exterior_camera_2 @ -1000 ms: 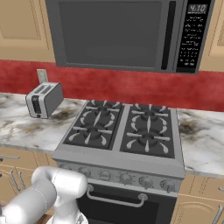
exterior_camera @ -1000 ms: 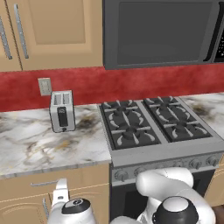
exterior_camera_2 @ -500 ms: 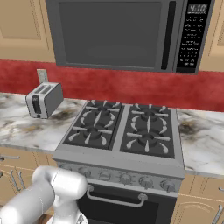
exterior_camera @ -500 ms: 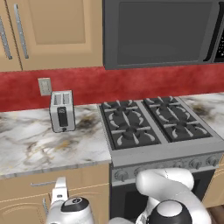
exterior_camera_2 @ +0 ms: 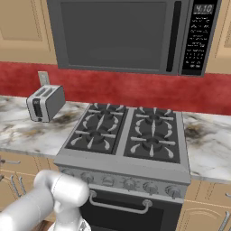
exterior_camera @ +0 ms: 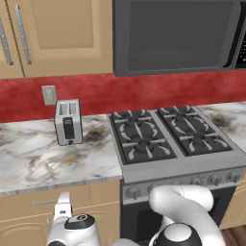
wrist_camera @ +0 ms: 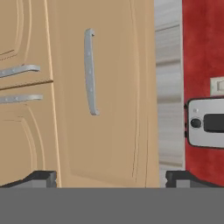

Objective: Take the tongs from the drawer on the left and place them on the dining counter next to the tray containing the hot dog.

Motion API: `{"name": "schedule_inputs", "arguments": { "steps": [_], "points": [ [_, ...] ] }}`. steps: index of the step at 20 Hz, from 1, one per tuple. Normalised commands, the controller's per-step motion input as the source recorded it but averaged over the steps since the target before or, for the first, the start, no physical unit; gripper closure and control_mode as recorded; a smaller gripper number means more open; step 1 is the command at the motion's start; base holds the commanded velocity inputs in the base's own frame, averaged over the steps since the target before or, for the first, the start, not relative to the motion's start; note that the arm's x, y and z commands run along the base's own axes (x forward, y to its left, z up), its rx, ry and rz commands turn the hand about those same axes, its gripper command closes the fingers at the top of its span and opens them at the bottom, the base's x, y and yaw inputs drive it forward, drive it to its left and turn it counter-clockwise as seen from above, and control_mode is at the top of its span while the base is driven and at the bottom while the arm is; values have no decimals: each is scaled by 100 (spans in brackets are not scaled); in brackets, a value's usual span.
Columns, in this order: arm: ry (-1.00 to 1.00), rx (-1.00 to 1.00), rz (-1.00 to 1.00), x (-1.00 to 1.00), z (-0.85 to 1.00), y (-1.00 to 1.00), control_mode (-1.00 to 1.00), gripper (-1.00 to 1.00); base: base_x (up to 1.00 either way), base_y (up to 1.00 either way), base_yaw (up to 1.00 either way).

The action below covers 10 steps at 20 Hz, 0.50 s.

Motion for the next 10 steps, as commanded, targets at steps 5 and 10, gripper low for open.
{"name": "schedule_inputs", "arguments": {
  "steps": [5, 10],
  "points": [
    [-2, 0, 0, 10, -5, 1, -100, -100, 0, 0, 0],
    [-2, 0, 0, 17, -16, 0, -100, -100, 0, 0, 0]
  ]
}}
